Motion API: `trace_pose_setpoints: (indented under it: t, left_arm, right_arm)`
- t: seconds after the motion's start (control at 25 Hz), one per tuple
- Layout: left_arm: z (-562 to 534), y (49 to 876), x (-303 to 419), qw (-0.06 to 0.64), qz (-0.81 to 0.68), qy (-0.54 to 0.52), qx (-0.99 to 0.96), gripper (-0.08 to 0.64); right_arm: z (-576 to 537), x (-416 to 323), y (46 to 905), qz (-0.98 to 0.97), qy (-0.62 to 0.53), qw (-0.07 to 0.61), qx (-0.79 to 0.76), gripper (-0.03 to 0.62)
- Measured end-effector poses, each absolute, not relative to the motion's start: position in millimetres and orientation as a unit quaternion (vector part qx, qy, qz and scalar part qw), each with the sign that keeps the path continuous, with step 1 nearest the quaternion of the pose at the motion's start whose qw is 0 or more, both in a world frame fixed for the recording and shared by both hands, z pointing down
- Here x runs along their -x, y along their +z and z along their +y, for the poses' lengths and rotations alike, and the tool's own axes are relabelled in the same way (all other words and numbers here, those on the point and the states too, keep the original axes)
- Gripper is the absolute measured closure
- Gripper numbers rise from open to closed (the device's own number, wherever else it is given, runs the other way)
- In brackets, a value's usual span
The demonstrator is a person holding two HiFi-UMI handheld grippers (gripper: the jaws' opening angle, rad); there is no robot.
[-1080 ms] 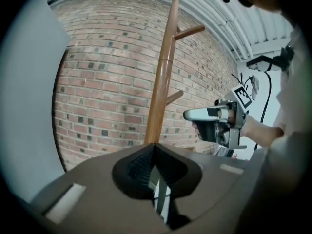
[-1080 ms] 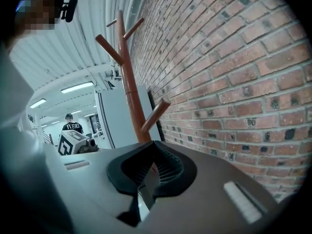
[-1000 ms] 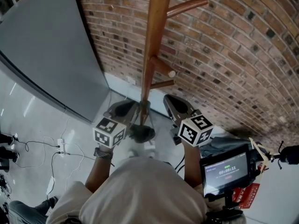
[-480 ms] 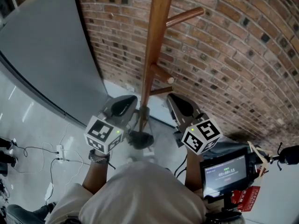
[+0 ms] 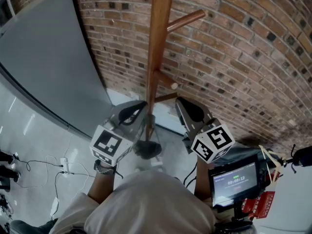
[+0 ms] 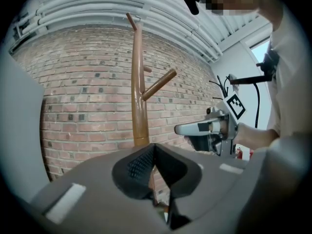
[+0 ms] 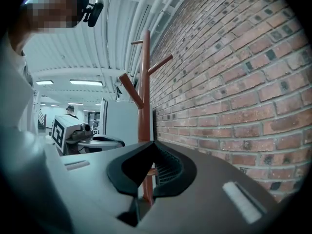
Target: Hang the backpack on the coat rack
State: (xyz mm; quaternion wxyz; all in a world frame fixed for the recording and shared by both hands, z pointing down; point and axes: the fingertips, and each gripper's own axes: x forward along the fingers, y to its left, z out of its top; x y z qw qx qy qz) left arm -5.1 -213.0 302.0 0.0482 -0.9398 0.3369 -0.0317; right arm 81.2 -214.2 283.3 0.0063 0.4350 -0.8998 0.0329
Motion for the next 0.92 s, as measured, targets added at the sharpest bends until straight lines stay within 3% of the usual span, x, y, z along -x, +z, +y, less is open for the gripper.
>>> trace_pose_setpoints:
  t: [0.92]
  left_arm:
    - [-215.0, 304.4, 9.0, 0.047, 0.344, -0.038, 0.937, 0.56]
  right_arm:
    - [-208.8, -70.9, 278.3, -0.908, 0.03, 0.001, -0.417, 0.592]
